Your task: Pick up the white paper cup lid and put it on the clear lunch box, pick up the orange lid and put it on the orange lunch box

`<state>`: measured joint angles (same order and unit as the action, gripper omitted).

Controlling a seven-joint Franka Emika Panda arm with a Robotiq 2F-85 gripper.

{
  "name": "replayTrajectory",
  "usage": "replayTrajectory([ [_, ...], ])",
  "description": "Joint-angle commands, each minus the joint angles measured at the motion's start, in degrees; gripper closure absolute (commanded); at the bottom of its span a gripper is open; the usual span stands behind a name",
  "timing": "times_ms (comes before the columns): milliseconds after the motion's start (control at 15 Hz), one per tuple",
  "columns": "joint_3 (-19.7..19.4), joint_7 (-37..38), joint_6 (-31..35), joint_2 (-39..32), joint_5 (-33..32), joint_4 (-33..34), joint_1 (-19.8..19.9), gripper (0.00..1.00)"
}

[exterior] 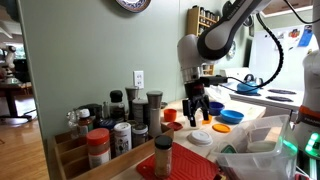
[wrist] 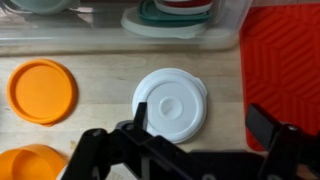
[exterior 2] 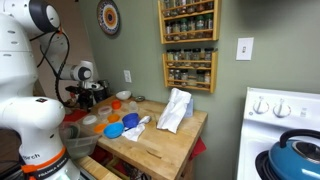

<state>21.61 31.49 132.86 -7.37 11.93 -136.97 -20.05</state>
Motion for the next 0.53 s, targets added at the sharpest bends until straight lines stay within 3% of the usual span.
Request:
replayTrajectory([
  [0,-0.85,2.12,3.06,-2.33,-0.61,-1.24,-1.86,0.00],
  [467,-1.69,1.53,9.45,-5.08,1.61,-3.59,-1.79,0.00],
])
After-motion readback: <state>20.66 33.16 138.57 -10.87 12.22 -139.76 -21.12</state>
